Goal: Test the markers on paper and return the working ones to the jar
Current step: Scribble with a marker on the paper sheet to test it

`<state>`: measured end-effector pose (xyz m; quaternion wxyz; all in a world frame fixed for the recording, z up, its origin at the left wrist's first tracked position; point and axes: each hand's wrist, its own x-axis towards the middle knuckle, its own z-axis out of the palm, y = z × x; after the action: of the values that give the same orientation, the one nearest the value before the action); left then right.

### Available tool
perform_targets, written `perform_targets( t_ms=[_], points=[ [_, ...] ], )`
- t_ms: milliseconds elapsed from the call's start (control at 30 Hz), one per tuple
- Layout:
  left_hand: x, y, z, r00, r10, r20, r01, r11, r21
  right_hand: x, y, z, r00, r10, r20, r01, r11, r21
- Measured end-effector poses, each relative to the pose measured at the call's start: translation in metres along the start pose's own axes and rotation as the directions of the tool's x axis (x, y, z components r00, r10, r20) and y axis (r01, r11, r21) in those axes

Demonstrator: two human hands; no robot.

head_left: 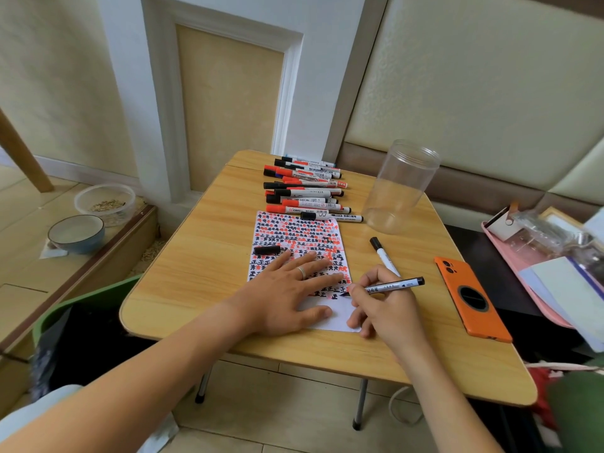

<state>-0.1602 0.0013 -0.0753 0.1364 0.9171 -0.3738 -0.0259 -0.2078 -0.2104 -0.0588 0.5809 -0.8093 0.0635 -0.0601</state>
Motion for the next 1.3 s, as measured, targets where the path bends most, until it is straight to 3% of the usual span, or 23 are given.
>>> perform_targets(
  t_ms=[1300],
  points=[
    [0.0016, -0.0003, -0.0006, 1.0, 0.004, -0.002, -0.004, 1.0, 0.021, -0.0021, 0.0001, -0.0009, 0.999, -0.022, 0.04, 0.024, 0.998, -0.053]
  ],
)
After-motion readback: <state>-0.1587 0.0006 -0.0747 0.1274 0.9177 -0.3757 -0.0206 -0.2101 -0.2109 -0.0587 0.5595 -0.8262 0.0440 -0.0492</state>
